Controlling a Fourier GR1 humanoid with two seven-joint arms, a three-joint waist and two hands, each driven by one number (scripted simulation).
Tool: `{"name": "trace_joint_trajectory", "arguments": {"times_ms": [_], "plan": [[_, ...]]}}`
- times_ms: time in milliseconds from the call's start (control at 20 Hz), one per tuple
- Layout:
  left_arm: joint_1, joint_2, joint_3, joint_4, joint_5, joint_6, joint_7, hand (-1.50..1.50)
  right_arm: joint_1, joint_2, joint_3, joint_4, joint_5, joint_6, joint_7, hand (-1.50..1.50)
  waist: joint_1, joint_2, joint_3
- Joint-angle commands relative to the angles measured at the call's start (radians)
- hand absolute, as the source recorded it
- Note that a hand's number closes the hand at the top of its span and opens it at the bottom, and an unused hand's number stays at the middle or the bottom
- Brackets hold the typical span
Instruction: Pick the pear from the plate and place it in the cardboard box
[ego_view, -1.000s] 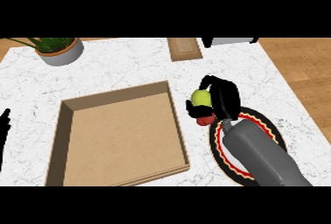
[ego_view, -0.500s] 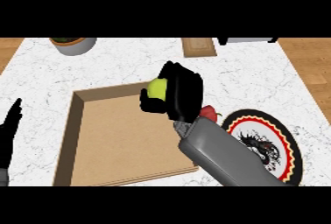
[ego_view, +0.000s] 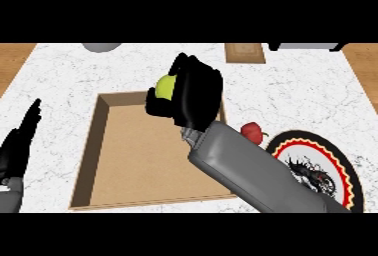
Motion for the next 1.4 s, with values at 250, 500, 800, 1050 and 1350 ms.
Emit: {"name": "trace_joint_trajectory", "arguments": {"times_ms": [250,500,800,1050,1350], "plan": [[-0.045,-0.012,-0.016,0.004,-0.018,-0.007,0.015,0.00,-0.068,0.015,-0.056,0.258,-0.026,-0.138,0.197,1.50,0.033,0.012,0.001],[-0.077,-0.023,-0.031,0.013,-0.029,-0.009,0.023,0.00,-0.030,0.015,-0.131,0.329,-0.157,-0.250,0.117,-1.50,0.048,0.020,0.002],[-0.091,-0.048,-0.037,0.032,-0.056,0.020,0.027,0.00,-0.068,0.015,-0.074,0.416,-0.228,-0.408,0.032,-1.50,0.055,0.017,0.002],[-0.079,-0.033,-0.016,0.049,-0.046,0.005,-0.002,0.00,-0.146,0.015,-0.095,0.428,-0.161,-0.499,-0.011,-1.50,0.029,0.008,0.001],[-0.058,-0.019,0.007,0.034,-0.037,0.003,0.032,0.00,-0.039,0.015,-0.121,0.344,-0.043,-0.715,0.009,-1.50,-0.011,-0.006,0.002]]}}
